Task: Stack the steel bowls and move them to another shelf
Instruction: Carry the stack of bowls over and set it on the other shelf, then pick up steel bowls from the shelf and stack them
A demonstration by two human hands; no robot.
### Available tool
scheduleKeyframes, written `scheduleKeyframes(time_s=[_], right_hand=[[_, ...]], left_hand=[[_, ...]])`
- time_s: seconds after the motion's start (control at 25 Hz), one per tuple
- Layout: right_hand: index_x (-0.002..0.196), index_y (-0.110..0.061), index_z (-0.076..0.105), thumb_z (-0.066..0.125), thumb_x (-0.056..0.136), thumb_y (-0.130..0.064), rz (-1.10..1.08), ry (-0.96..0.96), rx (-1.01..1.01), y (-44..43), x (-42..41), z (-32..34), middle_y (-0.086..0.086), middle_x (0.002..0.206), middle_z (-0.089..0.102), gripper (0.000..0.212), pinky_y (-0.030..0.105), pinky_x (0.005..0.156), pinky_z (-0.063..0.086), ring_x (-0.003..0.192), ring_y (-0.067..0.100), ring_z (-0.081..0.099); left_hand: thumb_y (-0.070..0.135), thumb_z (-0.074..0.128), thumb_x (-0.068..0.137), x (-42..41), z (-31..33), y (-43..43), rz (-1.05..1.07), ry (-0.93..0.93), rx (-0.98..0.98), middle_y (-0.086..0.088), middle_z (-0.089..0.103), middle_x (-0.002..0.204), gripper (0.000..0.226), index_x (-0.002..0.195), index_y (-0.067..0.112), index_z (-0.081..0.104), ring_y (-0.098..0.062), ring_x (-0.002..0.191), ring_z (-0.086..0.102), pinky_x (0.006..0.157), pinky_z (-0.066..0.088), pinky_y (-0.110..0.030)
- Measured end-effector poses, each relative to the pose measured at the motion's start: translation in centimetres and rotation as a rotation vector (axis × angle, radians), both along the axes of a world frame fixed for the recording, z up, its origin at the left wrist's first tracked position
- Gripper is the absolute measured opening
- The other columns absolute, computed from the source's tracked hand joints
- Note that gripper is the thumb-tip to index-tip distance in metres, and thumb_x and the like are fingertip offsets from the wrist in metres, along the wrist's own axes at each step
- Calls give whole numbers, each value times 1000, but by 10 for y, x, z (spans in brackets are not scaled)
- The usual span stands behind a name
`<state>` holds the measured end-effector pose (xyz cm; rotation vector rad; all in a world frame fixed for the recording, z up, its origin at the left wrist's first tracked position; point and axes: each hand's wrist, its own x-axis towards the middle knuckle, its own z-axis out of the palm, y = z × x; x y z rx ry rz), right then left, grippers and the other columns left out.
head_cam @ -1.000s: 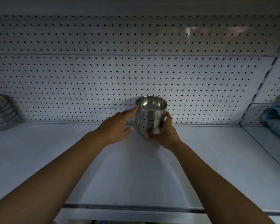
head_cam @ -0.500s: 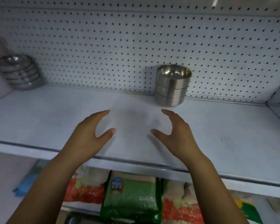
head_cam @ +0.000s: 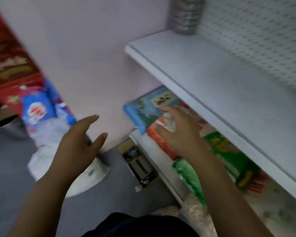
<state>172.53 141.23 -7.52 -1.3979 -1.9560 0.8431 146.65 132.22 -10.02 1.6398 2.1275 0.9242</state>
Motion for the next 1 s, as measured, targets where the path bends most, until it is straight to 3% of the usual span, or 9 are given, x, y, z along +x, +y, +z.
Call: scheduleKeyframes(time_s=[0.2,0.36,0.52,0.64,0.8,0.88,1.0], right_hand=[[135,-21,63,80,90,-30,381,26,-18,-39,-182,-16,-6,139,62,49,23,112,38,128,11,54],[136,-24,62,79,91,-33,627,84,-42,-93,-312,-10,-18,129,56,49,18,105,39,112,-6,46],[133,-22,64,80,90,-30,902,111,-35,-147,-412,-6,-18,126,57,47,0,96,33,110,-12,43],[133,-23,64,80,90,-32,1100,101,8,-183,-488,0,-11,137,62,47,15,106,39,125,2,54],[132,-21,66,80,90,-31,1350,131,67,-240,-598,21,-12,131,62,45,-4,95,29,124,3,54],[132,-21,66,79,91,-31,1453,152,93,-270,-652,32,-11,131,63,45,-5,93,29,121,1,54],[134,-23,65,78,91,-32,1599,178,116,-309,-732,50,-7,136,64,46,10,100,38,127,8,55]], left_hand=[[34,72,91,-127,4,-145,415,48,-92,0,60,143,55,142,21,56,-24,131,55,105,36,-29],[31,71,93,-207,26,-253,738,155,-108,-10,61,142,55,143,15,55,-32,130,56,105,43,-42],[30,73,91,-243,38,-344,1028,160,-76,-10,63,139,55,141,13,57,-31,129,56,102,37,-31],[34,72,92,-259,38,-392,1237,116,-29,-6,60,143,56,142,17,55,-28,134,52,104,37,-33],[37,69,94,-304,56,-441,1419,185,-25,-4,56,147,58,147,21,50,-27,138,49,108,39,-39],[39,67,95,-334,69,-463,1499,237,-20,-1,55,148,58,147,23,49,-26,139,48,110,38,-39],[41,68,93,-382,85,-497,1674,228,104,3,56,147,56,145,26,51,-20,139,48,112,37,-38]])
